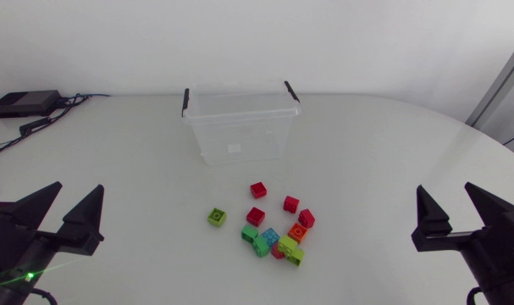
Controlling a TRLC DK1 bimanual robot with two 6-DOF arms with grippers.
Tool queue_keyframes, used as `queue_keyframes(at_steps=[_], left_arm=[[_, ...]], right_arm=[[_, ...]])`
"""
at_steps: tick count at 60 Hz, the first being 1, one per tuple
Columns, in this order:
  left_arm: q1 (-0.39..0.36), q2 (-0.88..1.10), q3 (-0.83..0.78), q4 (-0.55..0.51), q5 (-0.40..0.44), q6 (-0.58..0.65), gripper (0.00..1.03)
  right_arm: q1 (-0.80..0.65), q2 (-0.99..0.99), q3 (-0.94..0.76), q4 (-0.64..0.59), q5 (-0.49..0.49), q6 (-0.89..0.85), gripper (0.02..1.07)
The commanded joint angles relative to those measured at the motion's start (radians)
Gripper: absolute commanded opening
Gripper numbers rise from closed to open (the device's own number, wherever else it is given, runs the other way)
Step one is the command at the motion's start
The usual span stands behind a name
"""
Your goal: Pick up the duplo bricks and place them in the container
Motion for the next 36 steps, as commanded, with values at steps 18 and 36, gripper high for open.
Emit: queue_keyframes(at_steps=[18,36], left_arm=[[-0.056,0.426,0.28,0.011,-0.009,-0.003,0.97],[-0.178,0.961,0.62,-0.32,-0.012,0.023,0.96]], right_arm=[[0.014,0.102,0.082,0.06,0.001,0.014,1.02],[0.065,0.484,0.302,0.025,-0.006,0.03,1.02]])
